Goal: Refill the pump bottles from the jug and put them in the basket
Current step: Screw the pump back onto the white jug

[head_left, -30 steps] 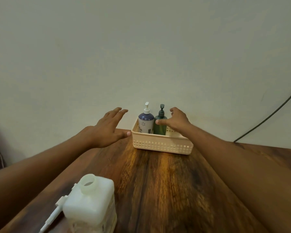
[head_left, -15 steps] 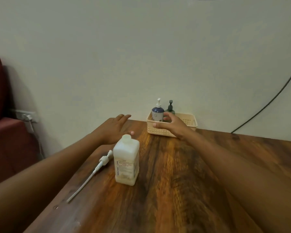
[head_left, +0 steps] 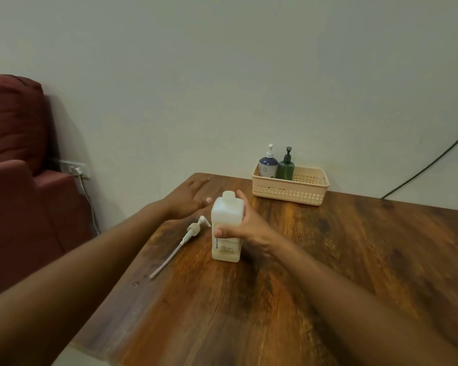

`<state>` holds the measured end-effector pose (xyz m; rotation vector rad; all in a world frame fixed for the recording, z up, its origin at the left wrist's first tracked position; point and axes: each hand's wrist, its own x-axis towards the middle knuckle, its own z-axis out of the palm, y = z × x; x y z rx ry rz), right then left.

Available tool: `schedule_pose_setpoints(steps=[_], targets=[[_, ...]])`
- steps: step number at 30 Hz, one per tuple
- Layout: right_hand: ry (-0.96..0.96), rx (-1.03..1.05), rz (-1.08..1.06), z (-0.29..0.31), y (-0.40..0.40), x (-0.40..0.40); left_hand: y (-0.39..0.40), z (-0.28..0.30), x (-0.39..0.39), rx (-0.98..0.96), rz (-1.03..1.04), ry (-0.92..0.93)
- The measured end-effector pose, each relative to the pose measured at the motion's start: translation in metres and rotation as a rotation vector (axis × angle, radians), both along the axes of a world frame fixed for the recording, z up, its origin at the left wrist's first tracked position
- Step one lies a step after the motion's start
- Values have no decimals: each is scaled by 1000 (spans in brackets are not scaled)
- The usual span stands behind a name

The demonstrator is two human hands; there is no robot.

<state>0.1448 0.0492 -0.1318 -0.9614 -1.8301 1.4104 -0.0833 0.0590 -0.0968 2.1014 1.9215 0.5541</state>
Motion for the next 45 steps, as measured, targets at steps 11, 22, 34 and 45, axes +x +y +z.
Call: schedule_pose_setpoints(steps=[11,22,34,45], targets=[[162,52,-228,-16,-10,-7,6,-21,-10,-91,52,119],[112,129,-313,10,-21,53,-2,-30,33,-181,171,200],[93,106,-419,16,-47,126,-16,17,104,149,99,30],[89,77,-490,14,-70,182,-54,145,225,503,-175,-473]])
